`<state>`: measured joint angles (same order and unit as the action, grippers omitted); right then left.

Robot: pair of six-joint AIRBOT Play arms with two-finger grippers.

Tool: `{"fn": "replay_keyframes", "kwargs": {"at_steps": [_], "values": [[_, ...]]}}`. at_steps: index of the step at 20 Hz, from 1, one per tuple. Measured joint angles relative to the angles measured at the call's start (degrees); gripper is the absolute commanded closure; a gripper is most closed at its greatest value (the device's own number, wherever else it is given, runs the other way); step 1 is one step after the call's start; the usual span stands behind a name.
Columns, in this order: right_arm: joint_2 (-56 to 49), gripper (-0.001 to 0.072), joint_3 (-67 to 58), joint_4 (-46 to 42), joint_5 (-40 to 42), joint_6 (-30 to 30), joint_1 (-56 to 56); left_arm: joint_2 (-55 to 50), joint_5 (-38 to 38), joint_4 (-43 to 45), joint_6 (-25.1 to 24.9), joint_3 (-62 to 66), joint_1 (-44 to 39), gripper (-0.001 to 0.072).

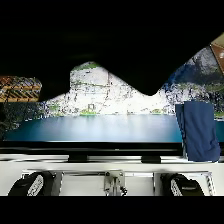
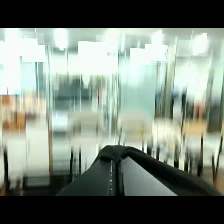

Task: Fold the shirts.

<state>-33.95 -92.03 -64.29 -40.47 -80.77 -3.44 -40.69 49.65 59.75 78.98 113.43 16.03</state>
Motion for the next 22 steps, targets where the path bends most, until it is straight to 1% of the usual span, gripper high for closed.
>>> {"fn": "replay_keyframes", "kwargs": {"at_steps": [1, 3, 5, 7, 9, 11, 13, 15, 17, 20, 22], "values": [[2.34, 0.0647, -0.59, -1.86, -1.09, -1.14, 0.04, 1.55, 1.11, 1.25, 1.99, 1.22, 0.00, 0.0673], [5.22, 0.0646, -1.33, -6.78, -5.77, -3.32, 0.04, 3.48, 4.79, 4.04, 4.98, 2.64, 0.00, 0.0673], [5.84, 0.0647, -1.73, -11.37, -11.89, -4.02, 0.04, 4.04, 10.16, 5.84, 5.70, 2.93, 0.00, 0.0673], [3.98, 0.0647, -1.88, -14.69, -18.32, -2.56, 0.04, 3.52, 15.54, 6.71, 3.89, 1.46, 0.00, 0.0673], [-0.07, 0.0647, -2.01, -16.52, -24.74, -0.74, 0.04, 2.08, 20.81, 7.26, 1.95, -2.19, 0.00, 0.0673], [-6.40, 0.0646, -1.81, -17.53, -31.63, 0.33, 0.09, -0.15, 25.88, 7.43, 0.52, -8.24, 0.00, 0.0673], [-14.03, 0.0646, -0.15, -17.81, -36.85, 0.66, 0.09, -3.15, 28.28, 7.30, -0.57, -16.63, -0.11, 0.0673], [-22.80, 0.0646, 2.78, -17.97, -38.62, 0.55, 0.11, -7.10, 27.74, 5.53, -1.25, -25.18, -0.11, 0.0673], [-31.95, 0.0646, 4.87, -16.83, -36.46, -0.63, 0.11, -12.28, 22.49, 1.36, -1.88, -32.89, -0.11, 0.0673], [-44.98, 0.0646, 6.38, -11.91, -28.15, -3.15, 0.09, -22.29, 12.52, -7.52, -3.37, -38.32, -0.11, 0.0673], [-52.37, 0.0646, 6.82, -7.69, -20.90, -4.37, 0.11, -29.27, 6.27, -15.17, -6.10, -39.69, -0.48, 0.0673]]}}
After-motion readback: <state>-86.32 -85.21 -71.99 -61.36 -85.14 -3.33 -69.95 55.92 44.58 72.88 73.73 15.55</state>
